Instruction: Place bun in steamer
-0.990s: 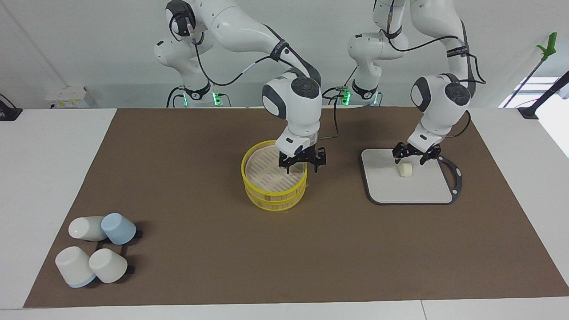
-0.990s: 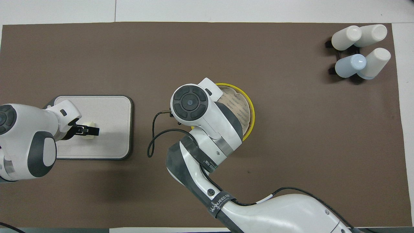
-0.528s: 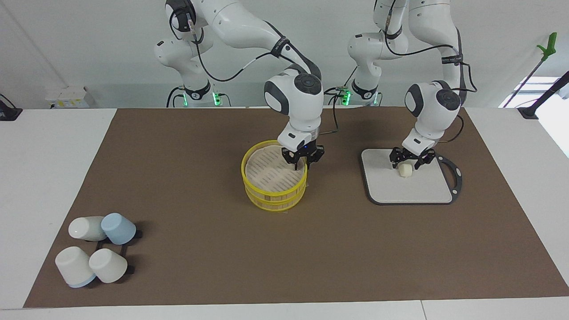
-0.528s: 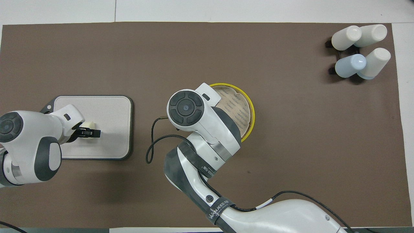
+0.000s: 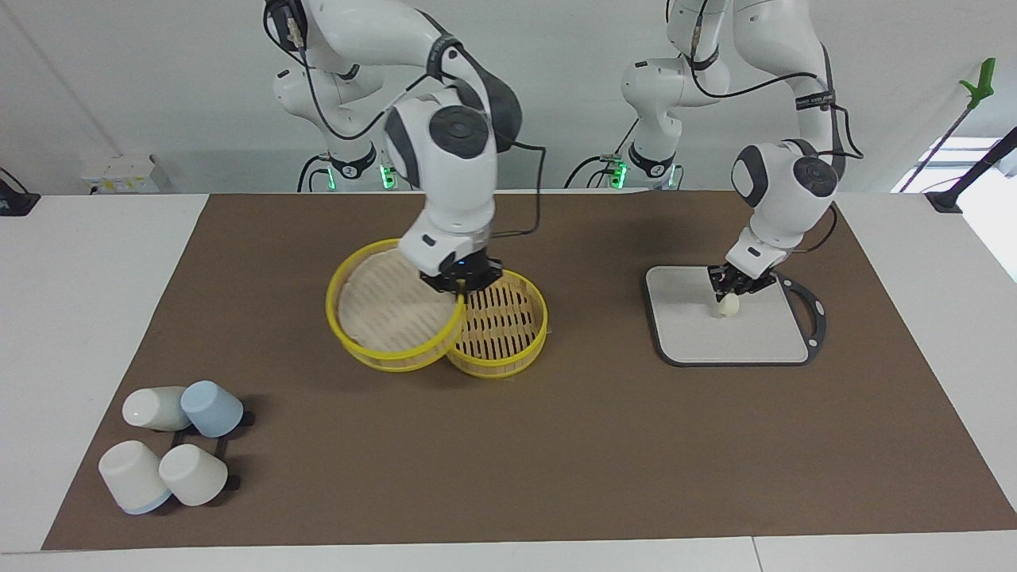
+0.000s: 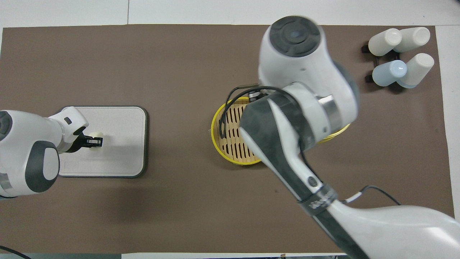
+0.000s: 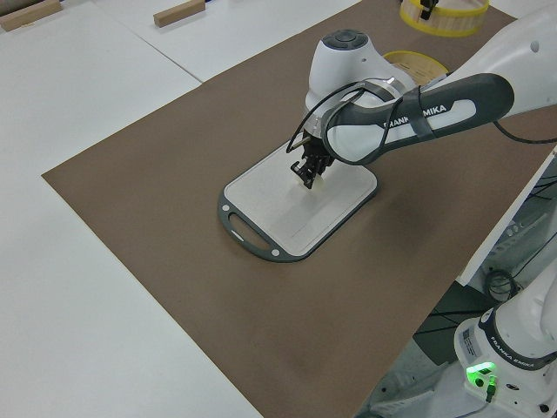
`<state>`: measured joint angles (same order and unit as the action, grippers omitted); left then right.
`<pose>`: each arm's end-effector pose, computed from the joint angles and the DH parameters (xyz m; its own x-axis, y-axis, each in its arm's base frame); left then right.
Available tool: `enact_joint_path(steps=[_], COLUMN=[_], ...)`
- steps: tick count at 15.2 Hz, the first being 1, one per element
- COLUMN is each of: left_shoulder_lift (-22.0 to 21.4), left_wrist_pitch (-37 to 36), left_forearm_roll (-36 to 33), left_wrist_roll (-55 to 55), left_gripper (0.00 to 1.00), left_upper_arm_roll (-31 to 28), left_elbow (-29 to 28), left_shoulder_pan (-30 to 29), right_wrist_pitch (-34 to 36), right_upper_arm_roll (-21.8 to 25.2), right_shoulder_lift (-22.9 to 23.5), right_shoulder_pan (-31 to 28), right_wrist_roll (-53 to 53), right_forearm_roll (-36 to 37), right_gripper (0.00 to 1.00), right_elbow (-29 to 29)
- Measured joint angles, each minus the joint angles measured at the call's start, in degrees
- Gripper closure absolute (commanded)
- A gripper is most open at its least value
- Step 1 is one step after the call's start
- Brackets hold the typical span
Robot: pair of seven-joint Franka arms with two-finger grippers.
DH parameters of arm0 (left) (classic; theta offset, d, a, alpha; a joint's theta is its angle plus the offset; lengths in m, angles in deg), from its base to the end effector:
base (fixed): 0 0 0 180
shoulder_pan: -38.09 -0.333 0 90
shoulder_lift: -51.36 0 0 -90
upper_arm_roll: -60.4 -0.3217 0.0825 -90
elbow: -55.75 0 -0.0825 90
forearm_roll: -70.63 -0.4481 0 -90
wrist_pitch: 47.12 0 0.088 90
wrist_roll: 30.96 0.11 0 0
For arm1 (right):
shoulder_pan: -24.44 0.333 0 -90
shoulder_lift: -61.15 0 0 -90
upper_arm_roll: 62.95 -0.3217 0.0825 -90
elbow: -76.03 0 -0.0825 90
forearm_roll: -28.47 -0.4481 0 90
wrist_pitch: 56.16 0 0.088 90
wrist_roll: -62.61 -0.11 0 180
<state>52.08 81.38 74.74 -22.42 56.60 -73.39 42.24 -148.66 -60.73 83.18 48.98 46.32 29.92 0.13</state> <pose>0.5688 -0.0057 0.3178 0.9938 -0.1101 -0.0166 -0.1090 -0.9924 0.0573 0.6741 0.2788 0.5026 0.9911 0.1066 -0.0795 0.1118 -0.9916 0.0645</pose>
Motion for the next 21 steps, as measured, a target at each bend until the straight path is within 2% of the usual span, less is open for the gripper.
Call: enact_joint_path(steps=[2,4,7,9,11,15,17,18,19,20,21], left_shoulder_lift=[0.4,2.6,7.9,11.1,14.2,20.8,23.0,23.4,23.6,23.5,23.5], left_wrist_pitch=[-9.3,-16.3,-18.9,-14.7,-8.8,1.6,3.9,4.6,4.9,5.0,5.0], left_forearm_roll=[1.4,1.5,1.5,1.3,1.3,-0.4,-0.9,-0.9,-1.0,-1.0,-1.0], left_wrist_roll=[-9.4,-23.6,-43.2,-52.4,-56.1,-58.2,-59.0,-59.2,-59.9,-60.6,-61.5], left_gripper=[0.79,0.79,0.79,0.78,0.78,0.76,0.7,0.61,0.4,0.09,0.0], left_upper_arm_roll=[0.3,0.7,1.4,1.6,1.6,1.3,1.2,1.2,1.2,1.2,1.2], left_elbow=[9.2,20.0,31.2,33.4,32.3,27.8,27.4,27.4,27.3,27.3,27.3], left_shoulder_pan=[3.3,9.8,22.3,31.2,37.4,42.4,42.9,42.9,42.9,42.9,42.9], right_wrist_pitch=[7.0,10.5,10.8,8.3,5.6,4.6,4.6,4.6,4.6,4.6,4.6], right_upper_arm_roll=[0.2,0.2,0.3,0.3,0.3,0.1,-0.3,-0.3,-0.3,-0.3,-0.3], right_shoulder_lift=[-2.6,-3.4,-3.4,-3.5,-3.7,-4.5,-5.0,-5.1,-5.2,-5.2,-5.2], right_shoulder_pan=[-5.0,-8.0,-10.9,-13.8,-16.8,-17.4,-17.2,-17.2,-17.2,-17.2,-17.2], right_wrist_roll=[11.8,18.9,23.1,27.3,31.1,32.1,32.1,32.1,32.1,32.1,32.1], right_forearm_roll=[2.6,6.2,8.2,8.6,8.6,8.6,8.6,8.6,8.6,8.6,8.6], right_gripper=[1.0,1.0,1.0,1.0,1.0,1.0,1.0,1.0,1.0,1.0,1.0], right_elbow=[0.1,-0.1,-2.2,-4.4,-6.5,-8.4,-8.7,-8.9,-9.0,-9.0,-9.1])
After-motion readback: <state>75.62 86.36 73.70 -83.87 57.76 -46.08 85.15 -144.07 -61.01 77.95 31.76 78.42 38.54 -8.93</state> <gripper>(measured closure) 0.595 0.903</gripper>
